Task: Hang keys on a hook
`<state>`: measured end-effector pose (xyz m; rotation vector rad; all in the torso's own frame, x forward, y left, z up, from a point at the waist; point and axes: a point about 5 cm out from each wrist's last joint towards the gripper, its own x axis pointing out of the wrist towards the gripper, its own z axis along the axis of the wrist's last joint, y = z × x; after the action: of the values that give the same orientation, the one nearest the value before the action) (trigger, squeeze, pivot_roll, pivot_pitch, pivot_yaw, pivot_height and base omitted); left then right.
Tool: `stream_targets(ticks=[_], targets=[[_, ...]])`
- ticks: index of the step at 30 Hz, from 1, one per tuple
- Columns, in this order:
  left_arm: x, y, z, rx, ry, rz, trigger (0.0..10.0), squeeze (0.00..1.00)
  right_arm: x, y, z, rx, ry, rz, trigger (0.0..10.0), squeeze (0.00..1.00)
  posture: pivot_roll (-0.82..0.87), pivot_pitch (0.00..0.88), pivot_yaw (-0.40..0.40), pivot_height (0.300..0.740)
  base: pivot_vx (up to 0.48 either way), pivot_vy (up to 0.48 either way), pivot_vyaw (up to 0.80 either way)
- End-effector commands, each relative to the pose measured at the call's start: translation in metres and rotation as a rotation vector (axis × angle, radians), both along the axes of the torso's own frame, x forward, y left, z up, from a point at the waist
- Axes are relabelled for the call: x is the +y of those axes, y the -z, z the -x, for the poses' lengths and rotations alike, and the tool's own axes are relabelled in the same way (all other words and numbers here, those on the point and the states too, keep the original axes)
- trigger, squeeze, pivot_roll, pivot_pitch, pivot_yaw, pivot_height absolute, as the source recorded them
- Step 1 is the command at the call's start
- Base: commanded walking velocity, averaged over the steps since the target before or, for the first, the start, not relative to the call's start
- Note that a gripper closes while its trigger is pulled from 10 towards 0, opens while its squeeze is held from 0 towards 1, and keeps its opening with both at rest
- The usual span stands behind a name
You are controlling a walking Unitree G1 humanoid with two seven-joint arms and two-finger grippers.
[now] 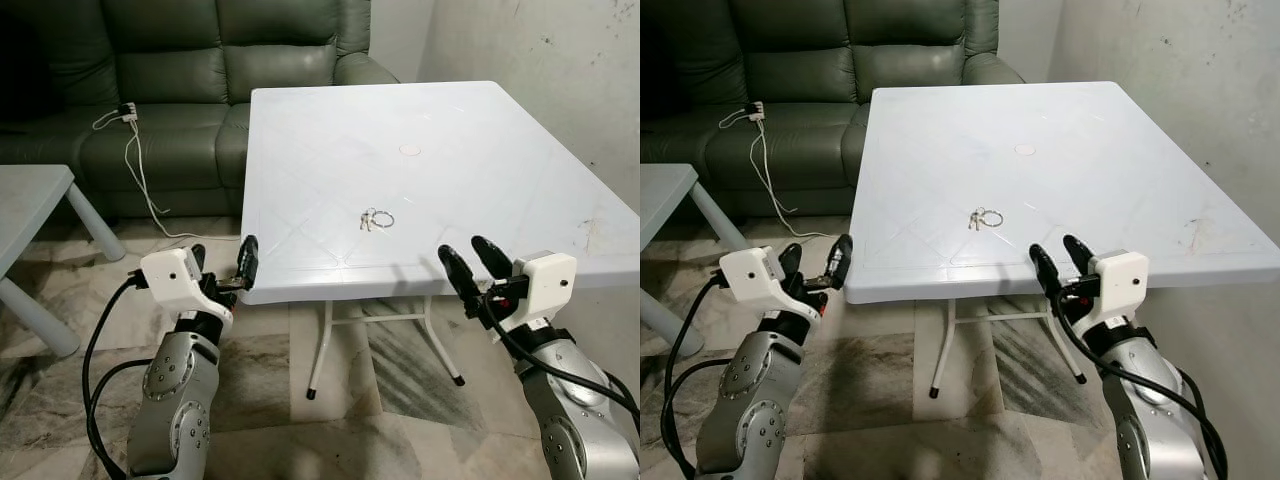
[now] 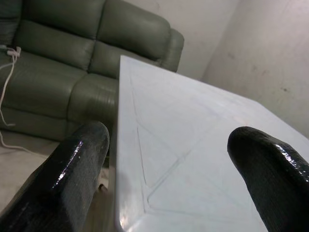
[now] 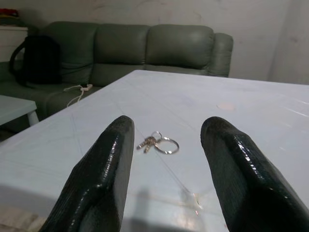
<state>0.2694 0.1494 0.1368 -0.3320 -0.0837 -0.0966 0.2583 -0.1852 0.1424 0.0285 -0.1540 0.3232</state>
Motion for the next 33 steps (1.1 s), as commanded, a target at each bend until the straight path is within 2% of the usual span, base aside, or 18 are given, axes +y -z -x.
stream_targets(ticks=[1, 33], targets=[[-0.0003, -0.0017, -0.0006, 0.002, -0.002, 0.003, 10.0, 0.0, 0.0013, -0.0013, -0.0002, 0.004, -0.014, 0.0, 10.0, 0.0, 0.0, 0.005, -0.046, 0.74, 0.247, 0.0, 0.0], [-0.0016, -0.0011, 0.0007, 0.005, -0.009, 0.019, 10.0, 0.0, 0.0029, -0.0013, 0.0005, 0.012, -0.044, 0.003, 10.0, 0.0, 0.0, 0.005, -0.054, 0.74, 0.269, 0.0, 0.0]])
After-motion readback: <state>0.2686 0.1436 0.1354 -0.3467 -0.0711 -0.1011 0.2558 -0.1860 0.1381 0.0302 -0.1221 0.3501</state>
